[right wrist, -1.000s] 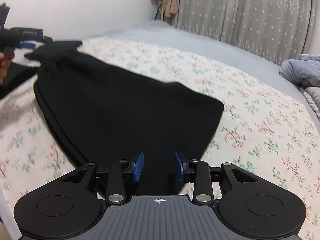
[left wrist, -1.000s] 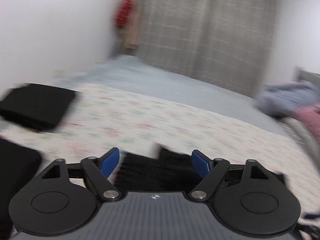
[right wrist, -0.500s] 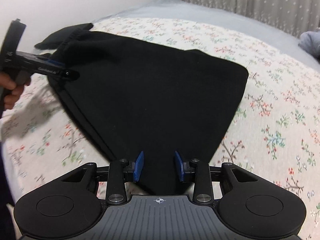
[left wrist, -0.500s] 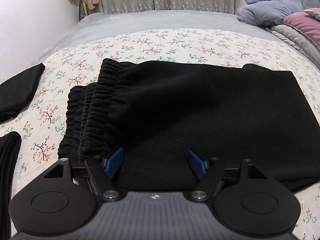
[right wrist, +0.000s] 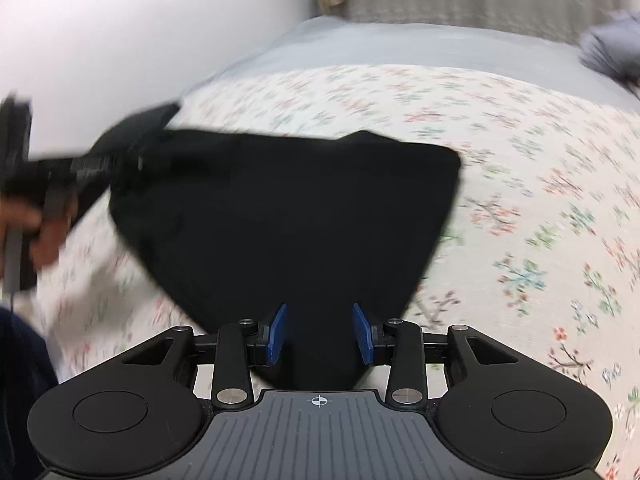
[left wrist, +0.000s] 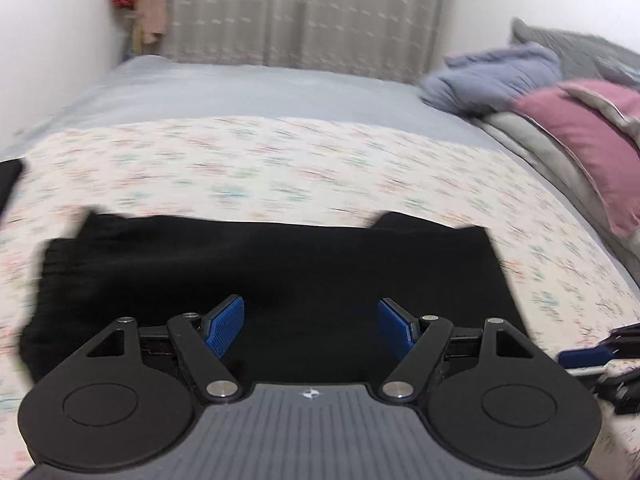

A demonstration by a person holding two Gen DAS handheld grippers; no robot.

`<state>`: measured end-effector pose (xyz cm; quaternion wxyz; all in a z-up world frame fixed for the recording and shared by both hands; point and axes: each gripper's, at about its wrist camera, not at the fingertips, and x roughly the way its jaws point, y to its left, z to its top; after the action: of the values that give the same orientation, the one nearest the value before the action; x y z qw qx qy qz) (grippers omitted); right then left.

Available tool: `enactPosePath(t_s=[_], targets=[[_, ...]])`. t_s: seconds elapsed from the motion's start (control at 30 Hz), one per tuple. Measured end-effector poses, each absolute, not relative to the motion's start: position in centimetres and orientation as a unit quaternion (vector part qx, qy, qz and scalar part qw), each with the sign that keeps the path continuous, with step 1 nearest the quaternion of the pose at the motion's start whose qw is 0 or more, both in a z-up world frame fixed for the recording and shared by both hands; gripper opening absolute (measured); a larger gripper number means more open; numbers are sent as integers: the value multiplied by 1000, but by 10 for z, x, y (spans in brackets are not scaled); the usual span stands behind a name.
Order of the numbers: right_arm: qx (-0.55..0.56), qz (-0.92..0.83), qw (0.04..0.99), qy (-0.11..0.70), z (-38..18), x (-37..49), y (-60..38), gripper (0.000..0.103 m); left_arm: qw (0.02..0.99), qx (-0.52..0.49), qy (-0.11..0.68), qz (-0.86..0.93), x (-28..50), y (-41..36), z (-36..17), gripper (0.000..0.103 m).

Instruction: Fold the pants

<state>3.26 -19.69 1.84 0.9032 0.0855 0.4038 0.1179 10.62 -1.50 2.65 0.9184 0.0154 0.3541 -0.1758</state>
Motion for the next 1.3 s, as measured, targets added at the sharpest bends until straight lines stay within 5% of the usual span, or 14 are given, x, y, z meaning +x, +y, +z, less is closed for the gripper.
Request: enactPosePath(t_s=[0.13, 0.37, 0.47, 0.93, 1.3], targets=[[97, 114, 900, 409, 14, 33, -200, 36, 902, 58, 357, -236, 125, -94, 22, 82], [33, 113, 896, 428, -1, 35, -173, 35, 852, 65, 434, -287, 169, -211, -7, 43], [7, 115, 897, 426, -1, 33, -167, 33, 850, 87, 447, -266, 186, -234, -24, 34], [-74, 96, 901, 416, -4, 20, -142, 32, 863, 10, 442, -244, 198, -217, -1, 32], [-38, 98, 915, 390, 4, 12, -145, 33, 892, -2, 439, -103, 145, -52, -1, 36]])
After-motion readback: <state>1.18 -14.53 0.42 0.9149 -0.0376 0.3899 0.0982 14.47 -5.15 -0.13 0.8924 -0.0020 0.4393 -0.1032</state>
